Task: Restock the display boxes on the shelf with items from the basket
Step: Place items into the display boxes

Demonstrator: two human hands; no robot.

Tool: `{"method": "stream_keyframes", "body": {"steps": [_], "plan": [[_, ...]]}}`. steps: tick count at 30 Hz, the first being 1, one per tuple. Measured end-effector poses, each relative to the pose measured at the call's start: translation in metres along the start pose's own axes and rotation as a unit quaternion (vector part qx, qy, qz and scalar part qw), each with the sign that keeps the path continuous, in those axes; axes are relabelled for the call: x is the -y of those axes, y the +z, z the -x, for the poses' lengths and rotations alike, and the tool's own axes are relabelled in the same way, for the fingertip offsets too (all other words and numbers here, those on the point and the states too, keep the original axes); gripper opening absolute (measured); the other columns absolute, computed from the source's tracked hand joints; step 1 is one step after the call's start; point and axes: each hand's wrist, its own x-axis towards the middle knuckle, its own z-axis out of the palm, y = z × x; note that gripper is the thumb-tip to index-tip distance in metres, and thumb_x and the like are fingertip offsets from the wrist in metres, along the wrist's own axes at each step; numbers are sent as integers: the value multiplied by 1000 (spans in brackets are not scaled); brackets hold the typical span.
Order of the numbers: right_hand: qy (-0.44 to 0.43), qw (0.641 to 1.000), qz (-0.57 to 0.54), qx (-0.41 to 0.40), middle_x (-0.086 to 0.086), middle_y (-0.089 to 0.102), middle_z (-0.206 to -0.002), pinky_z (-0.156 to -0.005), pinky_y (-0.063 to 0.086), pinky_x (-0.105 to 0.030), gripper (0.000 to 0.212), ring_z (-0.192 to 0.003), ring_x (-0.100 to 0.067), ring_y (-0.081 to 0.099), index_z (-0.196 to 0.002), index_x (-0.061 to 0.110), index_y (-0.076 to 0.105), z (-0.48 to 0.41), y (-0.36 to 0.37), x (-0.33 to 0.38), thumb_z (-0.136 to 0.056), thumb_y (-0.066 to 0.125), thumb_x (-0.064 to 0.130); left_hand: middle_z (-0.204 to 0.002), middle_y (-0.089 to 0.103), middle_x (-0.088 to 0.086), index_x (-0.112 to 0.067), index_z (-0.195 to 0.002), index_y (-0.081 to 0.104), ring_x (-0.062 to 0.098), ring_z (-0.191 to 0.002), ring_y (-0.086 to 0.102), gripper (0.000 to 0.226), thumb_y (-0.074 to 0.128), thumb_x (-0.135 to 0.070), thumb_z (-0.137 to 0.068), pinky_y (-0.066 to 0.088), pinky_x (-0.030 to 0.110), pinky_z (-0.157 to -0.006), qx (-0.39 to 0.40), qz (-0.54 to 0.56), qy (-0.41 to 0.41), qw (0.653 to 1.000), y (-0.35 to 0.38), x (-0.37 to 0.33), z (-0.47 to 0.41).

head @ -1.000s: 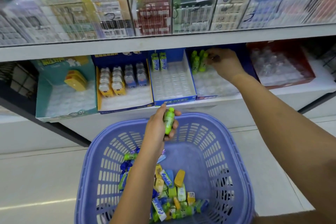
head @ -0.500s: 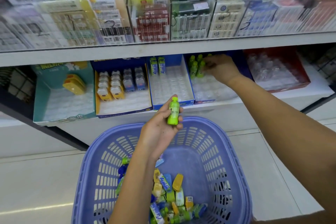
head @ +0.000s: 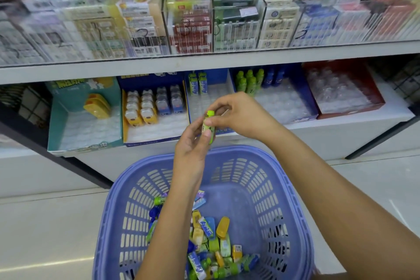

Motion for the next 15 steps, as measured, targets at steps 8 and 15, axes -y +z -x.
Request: {"method": "stream_keyframes", "body": {"steps": [8,15], "plan": [[-13,944,77,-321,-4,68,-82,-63,40,-14,18,-80,-20,64,-88,2,72,-24,-83,-55,-73,77,10,-150,36,0,-15,-141,42,16,-142,25,46,51,-18,-96,15,27,-119,89,-530,131,833,2,16,-1],[41,954,75,-288,-15,70,-98,-63,44,-3,23,-85,-13,59,-98,-3,70,-56,-99,-97,-75,73,1,-144,42,2,-11,-140,43,18,-136,33,48,53,-14,-94,22,24,-114,86,-555,147,814,2,13,-7]]}}
